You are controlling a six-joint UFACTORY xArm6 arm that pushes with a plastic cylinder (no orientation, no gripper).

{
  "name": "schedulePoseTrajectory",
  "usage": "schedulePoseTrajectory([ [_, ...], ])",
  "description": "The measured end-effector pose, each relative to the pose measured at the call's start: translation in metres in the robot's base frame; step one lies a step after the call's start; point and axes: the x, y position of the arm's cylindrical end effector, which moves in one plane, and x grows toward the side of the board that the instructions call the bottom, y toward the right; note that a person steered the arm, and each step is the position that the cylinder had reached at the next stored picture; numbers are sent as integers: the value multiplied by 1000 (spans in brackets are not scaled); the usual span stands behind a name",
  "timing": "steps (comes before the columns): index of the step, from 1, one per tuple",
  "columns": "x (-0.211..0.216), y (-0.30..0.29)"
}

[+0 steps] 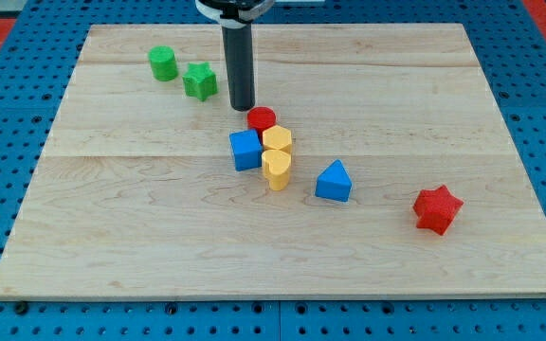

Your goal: Move your arm to the bottom right of the blue triangle

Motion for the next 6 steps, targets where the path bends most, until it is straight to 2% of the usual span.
schedulePoseTrajectory([
  [1, -23, 13],
  [2, -20, 71],
  [3, 3, 133],
  [4, 74, 162],
  [5, 146, 157],
  [6, 182, 141],
])
